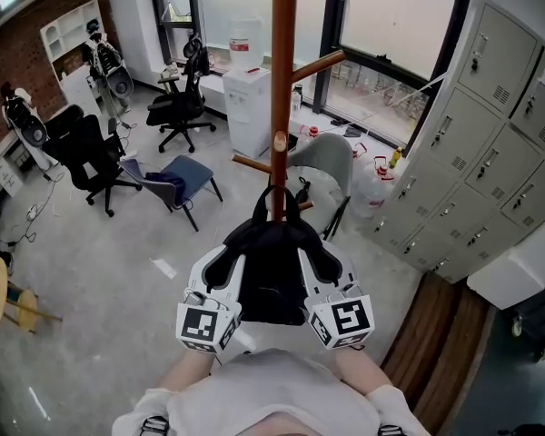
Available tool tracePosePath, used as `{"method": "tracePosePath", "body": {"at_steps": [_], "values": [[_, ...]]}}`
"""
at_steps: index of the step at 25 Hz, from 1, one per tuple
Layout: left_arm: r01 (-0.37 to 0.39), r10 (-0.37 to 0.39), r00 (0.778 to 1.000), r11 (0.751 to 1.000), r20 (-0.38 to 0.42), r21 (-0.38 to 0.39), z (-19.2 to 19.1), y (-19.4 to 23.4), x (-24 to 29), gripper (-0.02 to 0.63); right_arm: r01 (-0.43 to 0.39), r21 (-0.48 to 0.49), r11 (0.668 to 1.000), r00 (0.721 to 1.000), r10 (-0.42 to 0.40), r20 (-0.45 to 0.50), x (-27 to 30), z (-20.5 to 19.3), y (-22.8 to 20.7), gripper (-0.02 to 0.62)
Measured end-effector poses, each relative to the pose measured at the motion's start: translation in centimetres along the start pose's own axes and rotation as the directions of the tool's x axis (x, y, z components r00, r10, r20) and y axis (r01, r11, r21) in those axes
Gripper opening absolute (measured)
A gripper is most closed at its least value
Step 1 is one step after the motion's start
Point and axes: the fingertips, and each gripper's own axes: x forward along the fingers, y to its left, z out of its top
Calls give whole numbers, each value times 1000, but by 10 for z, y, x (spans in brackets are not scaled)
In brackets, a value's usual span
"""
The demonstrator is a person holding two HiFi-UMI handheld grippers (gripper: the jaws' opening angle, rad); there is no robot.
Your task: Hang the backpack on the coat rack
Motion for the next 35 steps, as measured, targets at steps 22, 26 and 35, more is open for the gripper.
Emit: {"method": "tracePosePath", "body": {"at_steps": [22, 26, 35], "values": [[2, -11, 993, 997, 118, 73, 78, 16, 28, 83, -8, -41, 999, 992, 13, 126, 25, 79, -19, 62], [3, -11, 994, 997, 108, 76, 75, 20, 38, 83, -5, -25, 1000, 993, 7, 115, 33, 75, -26, 63], [30, -32, 999, 999, 42, 40, 49, 21, 48, 84, 11, 0, 1000, 998, -11, 57, 42, 50, -33, 63]]}}
